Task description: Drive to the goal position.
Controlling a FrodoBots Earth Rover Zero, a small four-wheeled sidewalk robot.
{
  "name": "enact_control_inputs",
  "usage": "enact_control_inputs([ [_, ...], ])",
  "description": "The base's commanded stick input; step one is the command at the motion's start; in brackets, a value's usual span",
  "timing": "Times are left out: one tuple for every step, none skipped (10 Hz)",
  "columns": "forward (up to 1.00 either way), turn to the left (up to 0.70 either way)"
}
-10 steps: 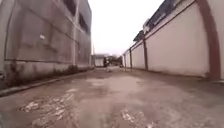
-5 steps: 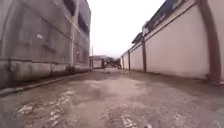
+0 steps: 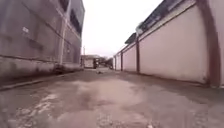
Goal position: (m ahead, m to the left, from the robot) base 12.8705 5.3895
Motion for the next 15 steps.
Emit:
enact_control_inputs([
  [0.85, 0.0],
  [0.85, 0.0],
  [0.85, 0.0],
  [0.85, 0.0],
  [0.85, 0.0],
  [0.85, 0.0],
  [0.85, 0.0],
  [0.85, 0.0],
  [0.85, 0.0],
  [0.85, 0.0],
  [0.85, 0.0],
  [0.85, 0.0],
  [0.85, 0.0],
  [0.85, 0.0],
  [0.85, 0.0],
])
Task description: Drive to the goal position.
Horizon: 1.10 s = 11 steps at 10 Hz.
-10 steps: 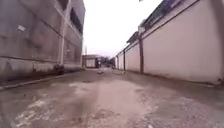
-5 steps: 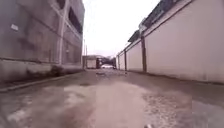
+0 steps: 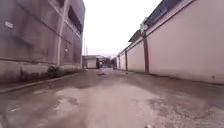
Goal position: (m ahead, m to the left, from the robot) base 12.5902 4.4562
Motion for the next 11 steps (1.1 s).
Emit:
enact_control_inputs([
  [0.85, 0.0],
  [0.85, 0.0],
  [0.85, 0.0],
  [0.85, 0.0],
  [0.85, 0.0],
  [0.85, 0.0],
  [0.85, 0.0],
  [0.85, 0.0],
  [0.85, 0.0],
  [0.85, 0.0],
  [0.85, 0.0],
])
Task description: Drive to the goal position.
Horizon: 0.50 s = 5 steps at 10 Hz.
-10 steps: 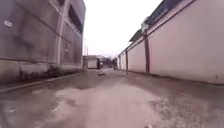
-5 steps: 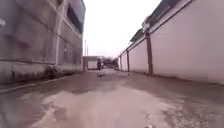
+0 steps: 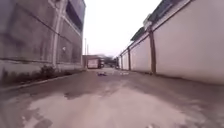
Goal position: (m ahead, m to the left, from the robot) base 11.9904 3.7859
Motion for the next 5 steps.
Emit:
enact_control_inputs([
  [0.85, 0.0],
  [0.85, 0.0],
  [0.85, 0.0],
  [0.85, 0.0],
  [0.85, 0.0],
])
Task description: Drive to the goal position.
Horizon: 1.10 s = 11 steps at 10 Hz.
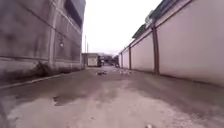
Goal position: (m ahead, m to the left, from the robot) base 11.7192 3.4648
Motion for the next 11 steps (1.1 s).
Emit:
enact_control_inputs([
  [0.85, 0.0],
  [0.85, 0.0],
  [0.85, 0.0],
  [0.85, 0.0],
  [0.85, 0.0],
  [0.85, 0.0],
  [0.85, 0.0],
  [0.85, 0.0],
  [0.85, 0.0],
  [0.85, 0.0],
  [0.85, 0.0],
])
